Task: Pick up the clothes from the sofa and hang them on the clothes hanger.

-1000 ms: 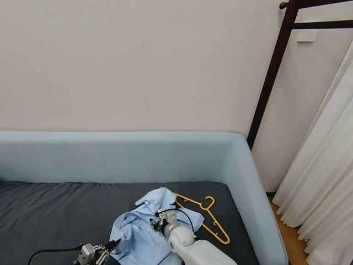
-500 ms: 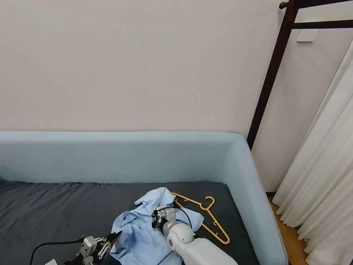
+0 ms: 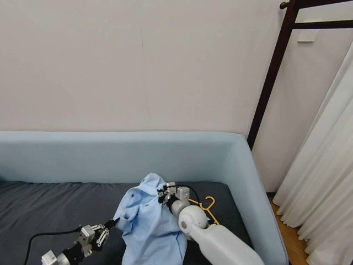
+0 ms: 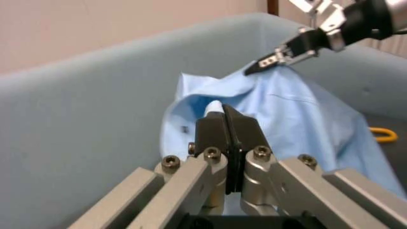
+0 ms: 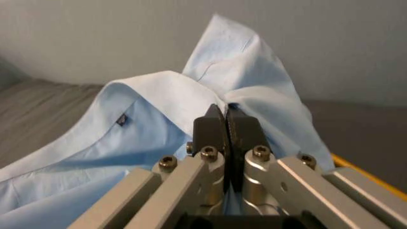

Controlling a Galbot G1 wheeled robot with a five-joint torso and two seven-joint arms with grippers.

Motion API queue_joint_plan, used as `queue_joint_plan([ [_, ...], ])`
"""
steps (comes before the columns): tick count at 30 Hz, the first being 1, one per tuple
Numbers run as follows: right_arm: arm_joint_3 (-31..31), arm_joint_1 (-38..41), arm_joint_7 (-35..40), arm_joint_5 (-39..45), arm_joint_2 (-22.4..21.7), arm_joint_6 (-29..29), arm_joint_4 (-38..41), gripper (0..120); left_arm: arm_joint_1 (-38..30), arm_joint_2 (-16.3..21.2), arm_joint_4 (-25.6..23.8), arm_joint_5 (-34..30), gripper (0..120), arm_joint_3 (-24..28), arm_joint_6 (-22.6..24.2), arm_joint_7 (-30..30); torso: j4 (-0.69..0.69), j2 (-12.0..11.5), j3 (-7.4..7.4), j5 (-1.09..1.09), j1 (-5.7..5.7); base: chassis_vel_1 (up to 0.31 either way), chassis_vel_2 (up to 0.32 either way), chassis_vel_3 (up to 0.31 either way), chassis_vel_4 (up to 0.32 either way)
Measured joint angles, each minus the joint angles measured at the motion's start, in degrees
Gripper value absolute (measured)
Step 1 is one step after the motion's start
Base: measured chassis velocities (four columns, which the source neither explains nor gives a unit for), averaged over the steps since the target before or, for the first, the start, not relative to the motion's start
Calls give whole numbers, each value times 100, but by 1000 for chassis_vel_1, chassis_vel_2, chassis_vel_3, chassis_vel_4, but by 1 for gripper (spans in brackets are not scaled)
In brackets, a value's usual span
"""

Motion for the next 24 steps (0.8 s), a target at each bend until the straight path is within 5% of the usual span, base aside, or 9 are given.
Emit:
queue_joint_plan([
  [12, -189, -243, 522, -282, -720, 90, 1259, 0, -1158, 636, 329, -236, 0, 315, 85, -167, -1, 0, 0, 0, 0, 0, 0, 0, 0],
  [24, -680, -1252, 569, -371, -778, -106, 1059, 0, -824, 328, 361, 175, 0, 743, -73, -76, 1, 1, -1, -1, 0, 0, 0, 0, 0],
])
